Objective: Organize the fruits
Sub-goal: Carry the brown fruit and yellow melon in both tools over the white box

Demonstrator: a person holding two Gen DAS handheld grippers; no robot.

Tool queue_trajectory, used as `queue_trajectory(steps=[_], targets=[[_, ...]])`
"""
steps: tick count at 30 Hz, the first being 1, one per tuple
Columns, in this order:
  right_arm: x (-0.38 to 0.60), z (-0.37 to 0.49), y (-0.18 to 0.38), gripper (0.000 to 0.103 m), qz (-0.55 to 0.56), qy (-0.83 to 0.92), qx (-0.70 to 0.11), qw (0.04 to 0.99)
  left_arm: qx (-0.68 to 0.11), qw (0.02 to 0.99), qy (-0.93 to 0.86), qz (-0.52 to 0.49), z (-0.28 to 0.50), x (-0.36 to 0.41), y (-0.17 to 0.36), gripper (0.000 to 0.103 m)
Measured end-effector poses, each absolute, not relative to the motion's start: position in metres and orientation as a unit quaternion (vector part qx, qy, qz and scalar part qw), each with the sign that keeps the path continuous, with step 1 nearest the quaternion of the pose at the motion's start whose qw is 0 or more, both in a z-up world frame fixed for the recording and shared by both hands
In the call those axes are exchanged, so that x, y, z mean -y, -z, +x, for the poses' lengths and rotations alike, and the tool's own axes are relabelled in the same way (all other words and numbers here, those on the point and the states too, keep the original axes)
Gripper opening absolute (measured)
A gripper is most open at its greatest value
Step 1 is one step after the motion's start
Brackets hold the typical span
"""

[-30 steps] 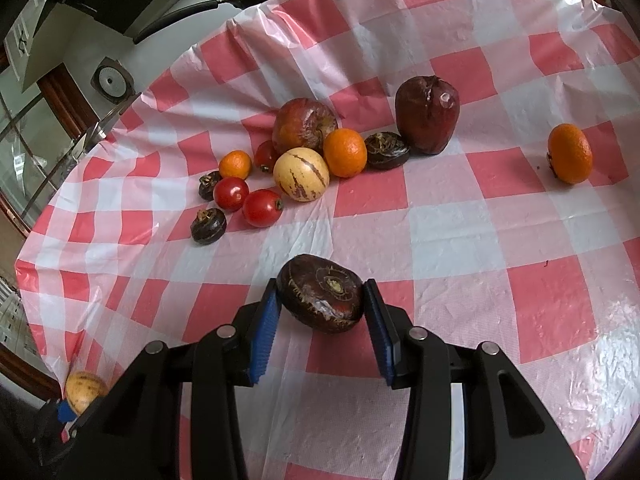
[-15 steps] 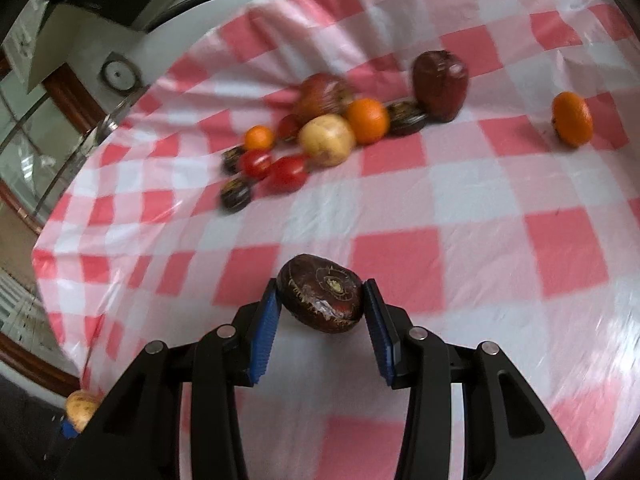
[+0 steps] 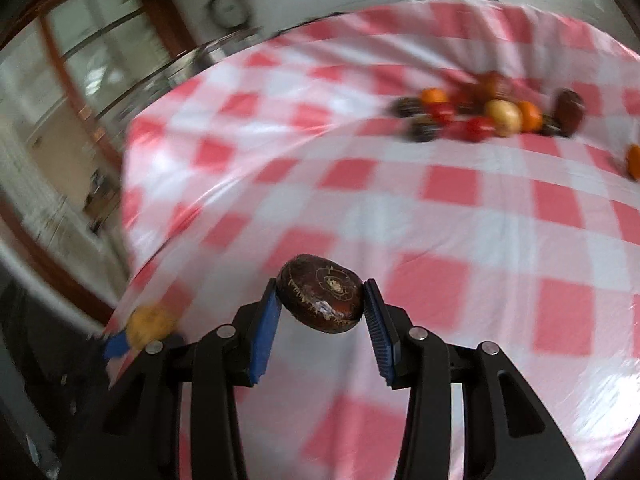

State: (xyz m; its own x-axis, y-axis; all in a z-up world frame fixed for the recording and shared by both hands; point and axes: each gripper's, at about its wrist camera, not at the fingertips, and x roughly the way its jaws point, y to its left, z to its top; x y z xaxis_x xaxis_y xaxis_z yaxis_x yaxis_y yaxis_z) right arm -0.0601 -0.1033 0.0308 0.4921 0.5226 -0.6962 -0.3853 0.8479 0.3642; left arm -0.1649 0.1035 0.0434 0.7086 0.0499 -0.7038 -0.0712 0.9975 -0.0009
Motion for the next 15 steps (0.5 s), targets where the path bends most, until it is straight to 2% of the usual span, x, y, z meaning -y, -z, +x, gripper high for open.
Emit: queue_trajectory(steps=[11,15], targets=[[-0.017,-0.171,-0.051,0.042,-0.043,-0.426,-0.406,0.808,-0.361,0.926,-0.106,-0.043,-0.285,-0.204,-0.049,0.047],[-0.066,-0.222,-0.050,0.042,-0.109,-0.492,-0.389,0.771,-0.373,0.913,-0.151,-0.066,-0.331,-0.246,-0.035,0.047]])
